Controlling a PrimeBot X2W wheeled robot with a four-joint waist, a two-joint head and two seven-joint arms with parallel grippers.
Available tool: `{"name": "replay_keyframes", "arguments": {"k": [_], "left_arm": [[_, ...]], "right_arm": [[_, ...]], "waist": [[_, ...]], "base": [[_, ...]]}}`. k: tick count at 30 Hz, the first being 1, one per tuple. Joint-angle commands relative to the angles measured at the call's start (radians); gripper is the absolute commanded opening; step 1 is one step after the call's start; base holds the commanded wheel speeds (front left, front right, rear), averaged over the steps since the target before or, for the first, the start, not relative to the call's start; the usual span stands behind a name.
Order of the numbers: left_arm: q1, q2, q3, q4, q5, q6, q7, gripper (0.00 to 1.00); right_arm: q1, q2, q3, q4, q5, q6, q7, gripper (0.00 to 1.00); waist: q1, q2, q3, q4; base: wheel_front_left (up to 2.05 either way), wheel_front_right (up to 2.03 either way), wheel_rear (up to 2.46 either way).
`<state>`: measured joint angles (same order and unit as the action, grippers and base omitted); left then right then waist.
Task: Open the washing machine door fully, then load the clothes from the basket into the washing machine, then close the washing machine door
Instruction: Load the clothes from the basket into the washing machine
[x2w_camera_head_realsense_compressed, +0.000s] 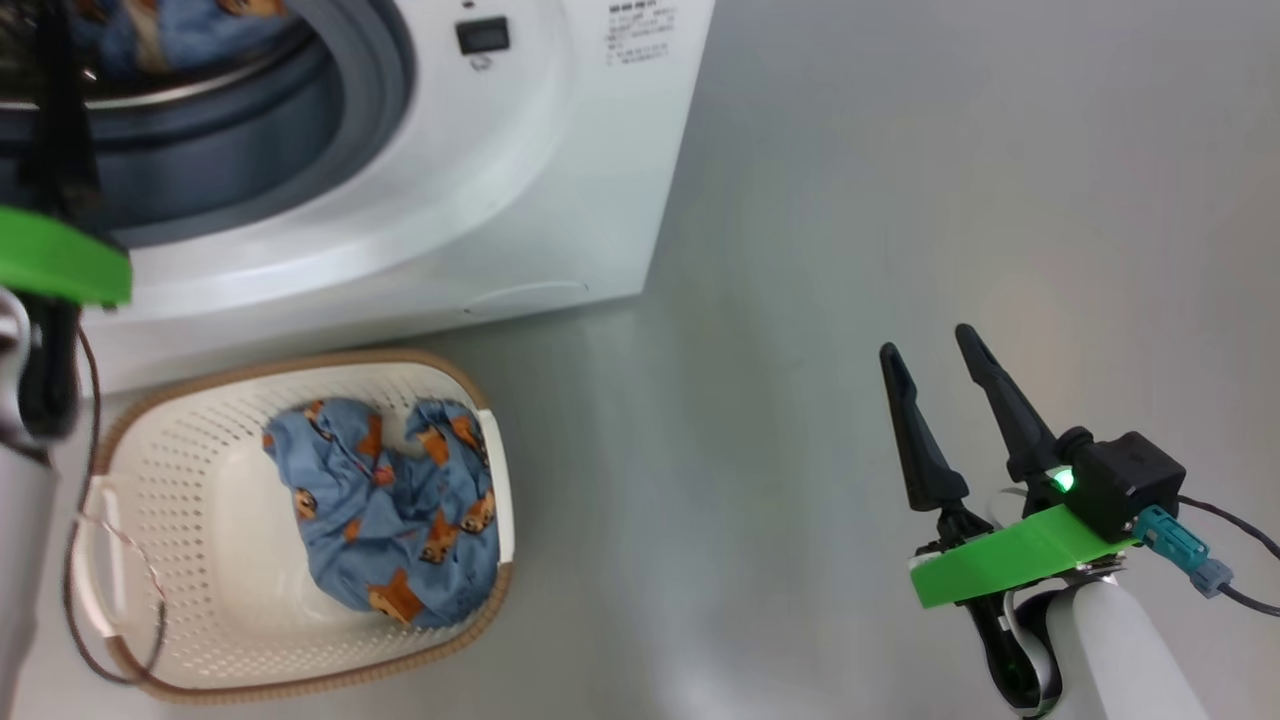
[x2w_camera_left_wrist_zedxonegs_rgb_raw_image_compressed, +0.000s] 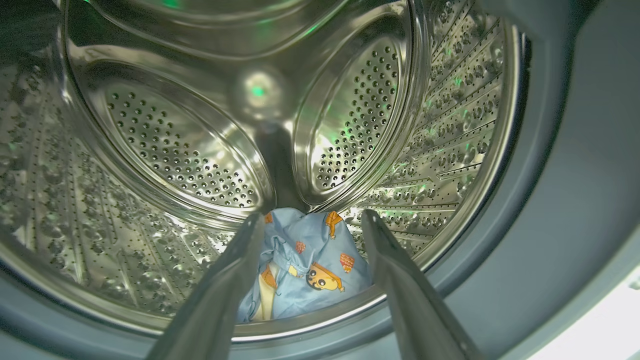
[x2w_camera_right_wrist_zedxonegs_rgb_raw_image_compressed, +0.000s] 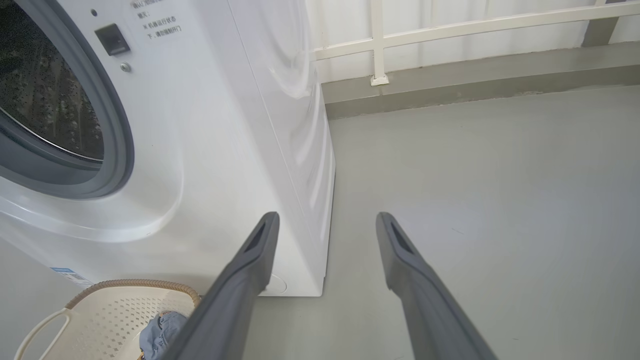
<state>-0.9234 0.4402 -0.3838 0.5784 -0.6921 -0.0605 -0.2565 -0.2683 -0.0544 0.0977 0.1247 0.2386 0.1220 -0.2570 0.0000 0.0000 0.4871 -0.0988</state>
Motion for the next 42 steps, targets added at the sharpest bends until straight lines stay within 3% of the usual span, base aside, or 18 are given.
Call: {"name": "replay_keyframes", "arguments": {"k": [1, 21, 30, 42], "left_arm": [[0.036, 0.05, 0.047, -0.048, 0.021, 0.016, -0.005, 1.0], [0.533, -0.019, 0.198, -0.424, 0.148, 0.147, -0.005, 1.0], [0.753, -0.04, 0.292, -0.544, 0.233, 0.196, -0.005, 1.0], [1.001, -0.127, 0.383, -0.583, 0.318, 0.209, -0.005, 1.0]], "right_arm": [[0.028, 0.004, 0.014, -0.012, -0.01, 0.009, -0.005, 1.0], [0.139, 0.004, -0.015, 0.045, -0.005, 0.009, -0.005, 1.0], [0.179, 0.004, -0.028, 0.043, -0.017, 0.009, -0.005, 1.0], [0.214, 0.004, -0.03, 0.053, -0.02, 0.009, -0.005, 1.0]], "waist": [[0.0, 0.0, -0.07, 0.034], [0.0, 0.0, -0.32, 0.054], [0.0, 0.0, -0.381, 0.046], [0.0, 0.0, -0.45, 0.029]], "base": [[0.0, 0.0, 0.0], [0.0, 0.0, 0.0], [0.0, 0.0, 0.0], [0.0, 0.0, 0.0]]}}
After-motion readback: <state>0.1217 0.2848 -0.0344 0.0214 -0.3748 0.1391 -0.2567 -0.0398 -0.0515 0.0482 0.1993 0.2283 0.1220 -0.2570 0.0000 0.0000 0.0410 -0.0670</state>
